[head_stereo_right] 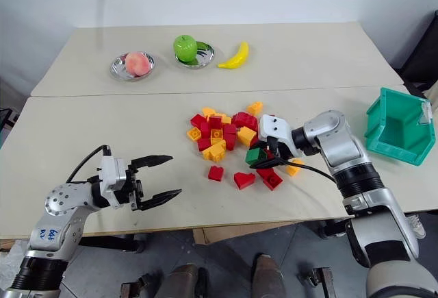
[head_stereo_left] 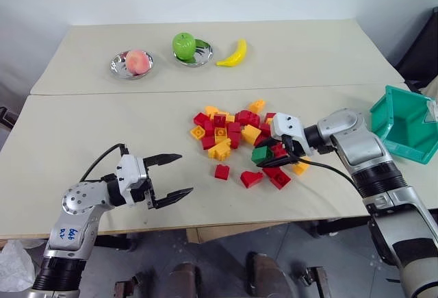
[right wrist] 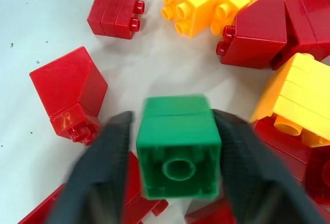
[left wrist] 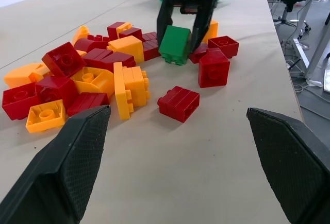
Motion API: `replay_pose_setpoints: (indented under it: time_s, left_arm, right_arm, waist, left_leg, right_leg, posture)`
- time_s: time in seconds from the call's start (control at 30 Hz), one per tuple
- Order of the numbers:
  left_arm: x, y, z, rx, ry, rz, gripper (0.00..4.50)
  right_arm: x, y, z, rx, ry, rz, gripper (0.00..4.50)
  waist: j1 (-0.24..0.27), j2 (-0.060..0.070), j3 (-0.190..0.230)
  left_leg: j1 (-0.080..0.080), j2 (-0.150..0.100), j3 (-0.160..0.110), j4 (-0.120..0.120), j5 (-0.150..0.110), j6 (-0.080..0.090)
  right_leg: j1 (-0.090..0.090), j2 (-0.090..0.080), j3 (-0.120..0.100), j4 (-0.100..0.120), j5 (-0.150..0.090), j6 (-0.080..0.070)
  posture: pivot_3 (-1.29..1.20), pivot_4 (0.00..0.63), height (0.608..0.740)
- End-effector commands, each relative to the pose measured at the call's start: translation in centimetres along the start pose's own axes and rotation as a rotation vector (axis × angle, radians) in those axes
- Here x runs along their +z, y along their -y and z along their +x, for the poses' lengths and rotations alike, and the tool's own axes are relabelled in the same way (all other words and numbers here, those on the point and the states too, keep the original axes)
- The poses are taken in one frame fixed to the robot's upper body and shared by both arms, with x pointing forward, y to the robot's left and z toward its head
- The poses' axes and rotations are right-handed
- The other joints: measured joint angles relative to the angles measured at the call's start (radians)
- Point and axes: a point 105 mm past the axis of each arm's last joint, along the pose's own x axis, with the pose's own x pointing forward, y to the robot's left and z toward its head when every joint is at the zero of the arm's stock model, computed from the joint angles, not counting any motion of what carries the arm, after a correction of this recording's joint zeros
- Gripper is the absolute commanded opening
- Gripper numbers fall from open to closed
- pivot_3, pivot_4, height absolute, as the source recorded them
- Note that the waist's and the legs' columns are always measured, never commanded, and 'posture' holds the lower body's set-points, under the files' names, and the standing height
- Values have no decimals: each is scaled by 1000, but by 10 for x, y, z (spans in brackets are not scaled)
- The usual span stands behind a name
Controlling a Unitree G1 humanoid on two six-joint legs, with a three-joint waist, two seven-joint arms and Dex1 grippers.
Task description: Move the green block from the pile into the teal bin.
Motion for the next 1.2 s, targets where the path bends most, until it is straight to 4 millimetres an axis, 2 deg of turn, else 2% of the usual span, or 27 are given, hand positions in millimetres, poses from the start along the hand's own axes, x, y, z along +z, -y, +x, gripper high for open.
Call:
replay_pose_setpoints:
  time_s: [0.03, 0.13, 0.2, 0.27, 0.33, 0.4, 0.5, 0.57, 0.67, 0.73, 0.83, 0.97, 1.07, 1.1, 1.2]
  left_arm:
    - [9, 2, 1, 2, 23, 32, 4500]
    - [12, 3, 5, -6, 41, 33, 4500]
    - [16, 5, 12, -14, 67, 37, 4500]
    - [20, 7, 17, -21, 88, 39, 4500]
    - [22, 8, 22, -29, 105, 38, 4500]
    - [24, 9, 29, -36, 134, 36, 4500]
    - [29, 10, 41, -53, 183, 19, 4500]
    - [34, 10, 49, -66, 217, -6, 4500]
    - [54, 5, 64, -66, 315, -49, 4500]
    - [62, 6, 74, -87, 344, -36, 4500]
    - [62, 7, 84, -103, 342, -26, 4500]
    - [57, 11, 95, -137, 317, 17, 4500]
    - [56, 16, 99, -145, 318, 24, 4500]
    - [55, 18, 99, -146, 315, 25, 4500]
    - [52, 20, 97, -140, 304, 27, 4500]
  right_arm:
    - [20, 3, -13, -36, 91, -51, 1483]
    - [28, 3, -33, -86, 207, -57, 1484]
    - [33, 14, -64, -255, 337, -1, 1484]
    - [28, 21, -93, -416, 374, -11, 1484]
    - [18, 23, -120, -545, 365, -25, 1484]
    - [4, 31, -165, -784, 376, -4, 1484]
    - [-14, 32, -224, -1087, 389, 31, 1484]
    - [-32, 30, -254, -1254, 356, 84, 1484]
    - [-73, 22, -282, -1424, 220, 219, 1484]
    - [-94, 18, -294, -1500, 152, 284, 1484]
    - [-113, 16, -297, -1538, 113, 356, 1484]
    - [-123, 19, -295, -1541, 104, 392, 1484]
    - [-134, 22, -300, -1606, 76, 437, 1484]
    - [-138, 22, -300, -1611, 64, 455, 1834]
    - [-138, 26, -297, -1597, 82, 468, 1834]
  waist:
    - [0, 0, 0]
    - [3, 0, 0]
    - [10, 0, 0]
    - [22, 0, 0]
    - [28, 0, 0]
    - [31, 0, 0]
    - [37, 0, 0]
    - [37, 0, 0]
    - [37, 0, 0]
    - [36, 0, 0]
    - [28, 1, -1]
    - [17, 2, -1]
    - [17, 2, -1]
    - [19, 2, -1]
    - [25, 2, -1]
  left_leg:
    - [0, 0, 0, 0, 0, 0]
    - [0, 0, 0, 0, 0, 0]
    - [0, 0, 0, 0, 0, 0]
    - [-1, -1, -1, 0, 0, 0]
    - [0, -1, 0, 0, 0, 0]
    - [0, -1, 0, 0, 0, 0]
    - [0, -1, 1, 1, 0, 0]
    - [0, -1, 2, 0, 0, 0]
    - [1, 0, 2, 0, 0, 0]
    - [1, -1, 3, 1, 0, 1]
    - [1, -1, 3, 1, 0, 1]
    - [2, 0, 5, -1, 0, 1]
    - [2, 0, 5, -1, 0, 1]
    - [2, 0, 5, -1, 0, 1]
    - [1, 0, 5, -1, 0, 1]
  right_leg:
    - [0, 0, 0, 0, 0, 0]
    - [0, 0, 0, 0, 0, 0]
    - [0, 0, 0, 0, 0, 0]
    - [0, -1, 0, 0, 0, 0]
    - [0, -1, 0, 0, 0, 0]
    - [0, -1, 0, 0, 0, 0]
    - [1, -1, 0, 0, 0, 0]
    - [1, 0, 0, 0, 0, 0]
    - [1, 0, 0, 0, 0, 0]
    - [1, -1, 1, 0, 0, 0]
    - [1, 0, 1, 0, 0, 1]
    - [1, 0, 2, -1, 0, 1]
    - [1, 0, 2, -1, 0, 1]
    - [1, 0, 2, -1, 0, 1]
    - [1, 0, 2, -2, 1, 1]
  posture:
    - [0, 150, 740]
    - [0, 150, 740]
    - [0, 150, 740]
    - [0, 150, 740]
    - [0, 150, 740]
    - [0, 150, 740]
    - [0, 150, 740]
    - [0, 150, 740]
    - [0, 150, 740]
    - [0, 150, 740]
    - [0, 150, 740]
    - [0, 150, 740]
    - [0, 150, 740]
    - [0, 150, 740]
    - [0, 150, 740]
